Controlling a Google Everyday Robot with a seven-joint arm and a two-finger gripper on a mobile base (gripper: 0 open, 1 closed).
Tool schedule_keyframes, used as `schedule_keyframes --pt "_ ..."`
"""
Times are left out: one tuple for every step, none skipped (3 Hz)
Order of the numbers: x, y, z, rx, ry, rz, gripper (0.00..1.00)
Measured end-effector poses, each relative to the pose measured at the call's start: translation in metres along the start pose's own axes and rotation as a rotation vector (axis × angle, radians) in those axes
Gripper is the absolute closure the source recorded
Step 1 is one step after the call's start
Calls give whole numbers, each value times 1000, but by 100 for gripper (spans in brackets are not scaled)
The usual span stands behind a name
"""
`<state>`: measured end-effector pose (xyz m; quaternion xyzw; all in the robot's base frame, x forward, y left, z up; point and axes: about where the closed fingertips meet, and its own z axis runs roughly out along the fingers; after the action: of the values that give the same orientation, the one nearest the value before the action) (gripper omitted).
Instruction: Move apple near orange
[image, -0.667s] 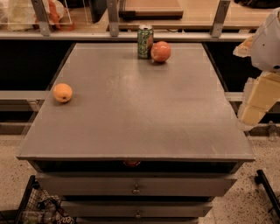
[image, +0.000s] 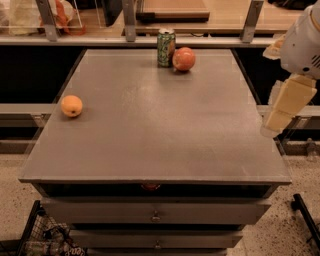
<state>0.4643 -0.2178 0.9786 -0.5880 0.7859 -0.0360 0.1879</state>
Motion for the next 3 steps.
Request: schedule_keyframes --pt "-8 -38 22 31 -41 59 0" --pt "-16 -82 56 63 -87 127 0" --pt "-16 -82 56 63 -87 127 0"
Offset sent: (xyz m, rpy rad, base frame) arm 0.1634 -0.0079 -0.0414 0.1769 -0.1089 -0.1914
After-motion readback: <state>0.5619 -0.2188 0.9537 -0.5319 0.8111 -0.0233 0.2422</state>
